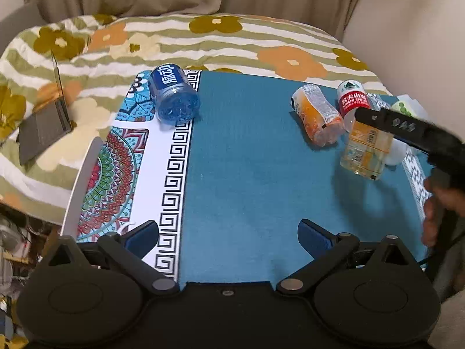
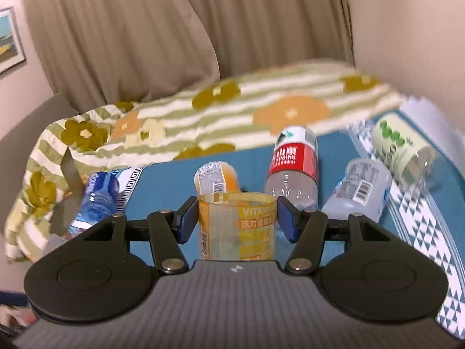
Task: Flip cup upright
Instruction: 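Lift and rotate the cup with the right tool, opening facing up, then lower the cup onto the cloth and open the right tool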
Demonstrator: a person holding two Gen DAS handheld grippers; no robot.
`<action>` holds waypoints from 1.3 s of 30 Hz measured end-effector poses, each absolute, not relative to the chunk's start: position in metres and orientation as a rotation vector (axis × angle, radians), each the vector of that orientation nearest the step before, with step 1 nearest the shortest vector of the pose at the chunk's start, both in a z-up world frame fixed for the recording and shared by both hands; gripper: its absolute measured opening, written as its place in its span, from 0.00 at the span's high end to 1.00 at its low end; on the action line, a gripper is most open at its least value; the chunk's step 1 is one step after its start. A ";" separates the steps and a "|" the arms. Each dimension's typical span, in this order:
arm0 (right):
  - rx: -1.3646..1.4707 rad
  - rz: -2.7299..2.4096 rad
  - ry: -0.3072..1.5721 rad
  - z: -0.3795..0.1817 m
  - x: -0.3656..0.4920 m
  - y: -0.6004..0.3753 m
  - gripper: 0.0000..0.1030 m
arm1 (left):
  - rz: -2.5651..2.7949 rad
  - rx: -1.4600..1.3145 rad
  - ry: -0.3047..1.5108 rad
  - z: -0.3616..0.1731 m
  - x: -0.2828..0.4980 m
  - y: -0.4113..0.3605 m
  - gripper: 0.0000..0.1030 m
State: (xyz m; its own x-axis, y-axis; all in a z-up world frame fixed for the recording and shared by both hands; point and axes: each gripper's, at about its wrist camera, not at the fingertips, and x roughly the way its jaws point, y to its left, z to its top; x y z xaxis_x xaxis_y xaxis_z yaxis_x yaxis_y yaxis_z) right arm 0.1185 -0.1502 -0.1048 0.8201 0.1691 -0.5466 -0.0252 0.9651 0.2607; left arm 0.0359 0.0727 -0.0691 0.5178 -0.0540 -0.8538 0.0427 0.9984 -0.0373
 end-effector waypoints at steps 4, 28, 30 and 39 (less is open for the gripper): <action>0.173 0.091 0.523 -0.120 0.110 -0.141 0.29 | -0.060 0.034 1.024 -0.076 0.030 0.075 0.00; 0.044 0.113 0.599 -0.129 0.076 -0.128 0.28 | -0.103 0.061 1.040 -0.083 0.021 0.066 0.00; 0.045 0.114 0.603 -0.129 0.076 -0.128 0.27 | -0.104 0.061 1.043 -0.083 0.020 0.064 0.00; 0.046 0.117 0.663 -0.124 0.077 -0.132 0.00 | -0.097 0.055 1.037 -0.078 0.018 0.056 0.00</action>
State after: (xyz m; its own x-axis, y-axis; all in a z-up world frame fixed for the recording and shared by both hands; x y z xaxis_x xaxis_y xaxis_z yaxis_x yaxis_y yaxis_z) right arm 0.0770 -0.1316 -0.1243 0.7818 0.1228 -0.6113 -0.0931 0.9924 0.0802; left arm 0.0176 0.0563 -0.0780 0.5054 -0.0544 -0.8612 0.1064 0.9943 -0.0004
